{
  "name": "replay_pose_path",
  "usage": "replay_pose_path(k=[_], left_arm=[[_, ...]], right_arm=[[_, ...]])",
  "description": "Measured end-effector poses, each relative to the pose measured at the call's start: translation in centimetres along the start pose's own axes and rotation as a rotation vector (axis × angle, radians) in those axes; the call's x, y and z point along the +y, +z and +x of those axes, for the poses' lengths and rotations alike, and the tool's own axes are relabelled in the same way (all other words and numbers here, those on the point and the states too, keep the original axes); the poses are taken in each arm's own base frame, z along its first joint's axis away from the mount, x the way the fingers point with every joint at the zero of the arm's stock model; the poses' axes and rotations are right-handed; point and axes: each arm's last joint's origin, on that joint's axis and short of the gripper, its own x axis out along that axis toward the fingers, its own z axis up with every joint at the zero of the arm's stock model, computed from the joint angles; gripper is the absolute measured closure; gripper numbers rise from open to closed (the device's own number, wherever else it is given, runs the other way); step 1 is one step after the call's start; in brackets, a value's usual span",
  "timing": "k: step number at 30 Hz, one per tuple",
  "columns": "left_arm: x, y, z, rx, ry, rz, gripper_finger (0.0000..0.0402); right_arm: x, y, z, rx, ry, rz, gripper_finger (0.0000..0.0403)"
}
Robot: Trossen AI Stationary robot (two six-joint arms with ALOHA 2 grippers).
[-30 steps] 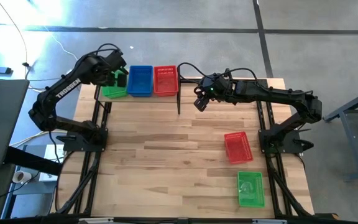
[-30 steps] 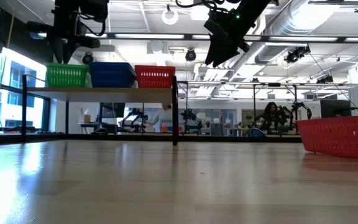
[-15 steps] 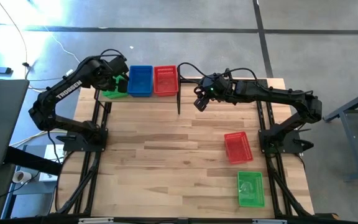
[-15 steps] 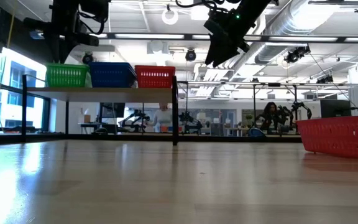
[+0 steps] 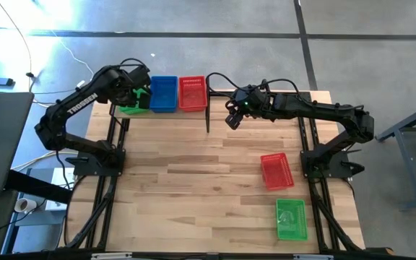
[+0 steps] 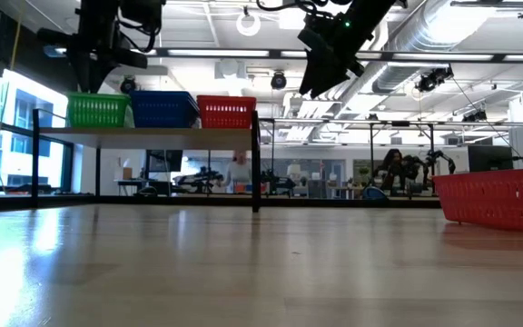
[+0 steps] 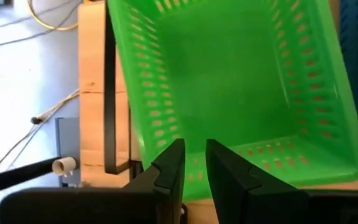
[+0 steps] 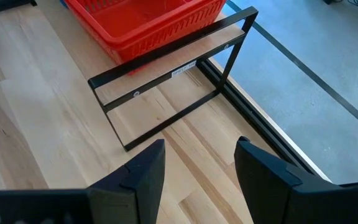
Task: Stack baskets on shelf by color
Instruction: Stack the top green bin on top of the green bin on the shelf
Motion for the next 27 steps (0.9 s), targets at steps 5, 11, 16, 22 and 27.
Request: replay_pose_path(k=[5, 11, 16, 22, 27], left_arm=[[-0.6, 0.3, 0.5, 0.038, -0.002, 0.029, 0.0344], [-1.0, 0.5, 0.9, 0.05, 0.013, 0.037, 0.0344], [-1.1, 0.8, 1.3, 0.068, 0.022, 0.049, 0.0344], [-0.6, 1.2, 1.5, 0.094, 0.013, 0.037, 0.0344], [-0.3, 1.3, 1.7, 0.114, -0.002, 0.043, 0.0357]], right_arm=[[0.0, 0.0, 0.0, 0.0, 0.0, -0.001, 0.0226], [0.0, 0.0, 0.0, 0.001, 0.003, -0.001, 0.0226], [0.0, -0.1, 0.0, 0.007, 0.002, -0.003, 0.0226], [0.0, -0.1, 0.0, 0.012, 0.001, -0.005, 0.0226], [0.0, -0.1, 0.0, 0.013, 0.001, -0.005, 0.0226]])
